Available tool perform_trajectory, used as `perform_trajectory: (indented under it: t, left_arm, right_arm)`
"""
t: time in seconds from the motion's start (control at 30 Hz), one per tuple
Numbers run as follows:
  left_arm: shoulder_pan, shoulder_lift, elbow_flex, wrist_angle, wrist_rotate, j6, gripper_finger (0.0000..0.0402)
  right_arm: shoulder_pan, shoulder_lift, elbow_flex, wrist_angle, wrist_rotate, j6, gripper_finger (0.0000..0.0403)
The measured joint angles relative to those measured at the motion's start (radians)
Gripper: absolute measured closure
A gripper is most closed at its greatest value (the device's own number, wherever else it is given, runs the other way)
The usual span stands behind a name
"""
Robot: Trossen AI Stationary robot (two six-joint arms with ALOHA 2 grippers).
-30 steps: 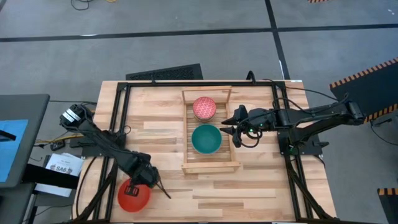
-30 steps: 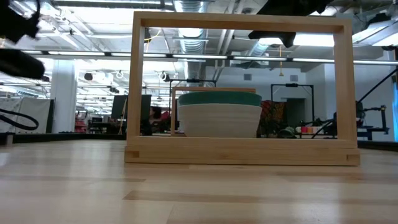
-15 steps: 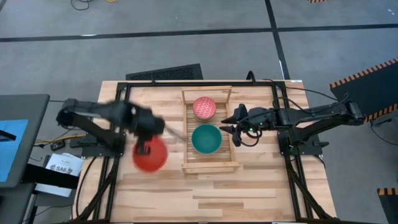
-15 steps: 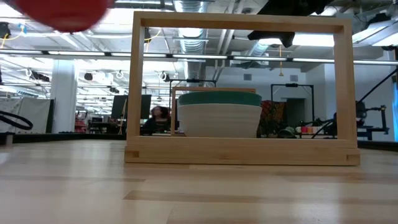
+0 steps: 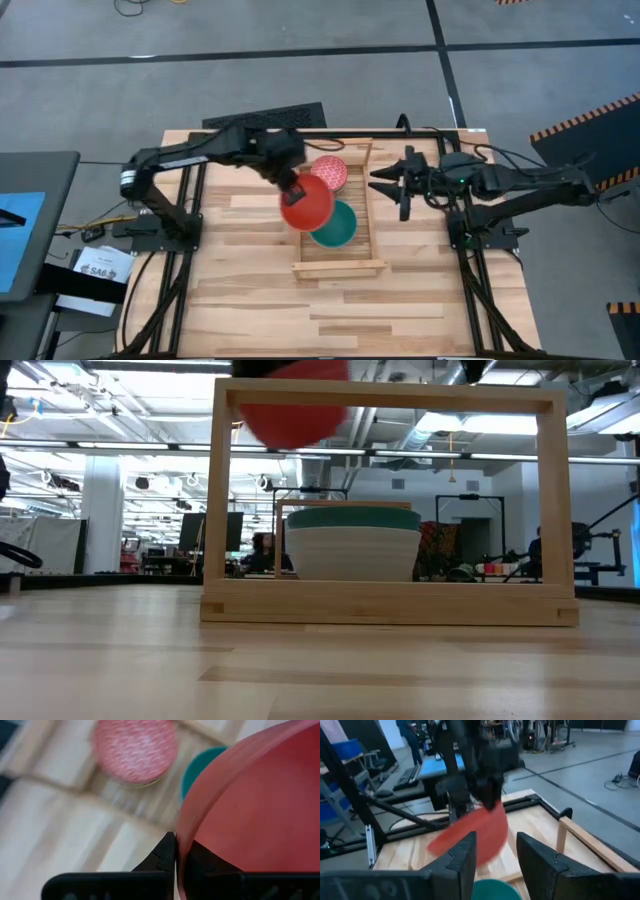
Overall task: Place and stack bowls onto a shelf
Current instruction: Stack the orange bowl on top of the green bowl on the shelf
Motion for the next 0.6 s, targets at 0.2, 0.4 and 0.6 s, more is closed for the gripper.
perform_trajectory:
  t: [0.2, 0.4, 0.6]
  left_arm:
    - [-0.023, 0.165, 0.051, 0.044, 0.051, -0.020, 0.0402]
    - [-0.038, 0.303, 0.122, 0.044, 0.047, -0.013, 0.0401]
    - [-0.039, 0.338, 0.126, 0.047, 0.046, -0.020, 0.0401]
  right_arm:
    - [0.001, -0.041, 0.000, -0.080, 0.001, 0.007, 0.0243]
    - [0.003, -0.032, 0.000, -0.109, 0.000, 0.030, 0.0244]
    - [0.003, -0.005, 0.000, -0.129, 0.000, 0.030, 0.0244]
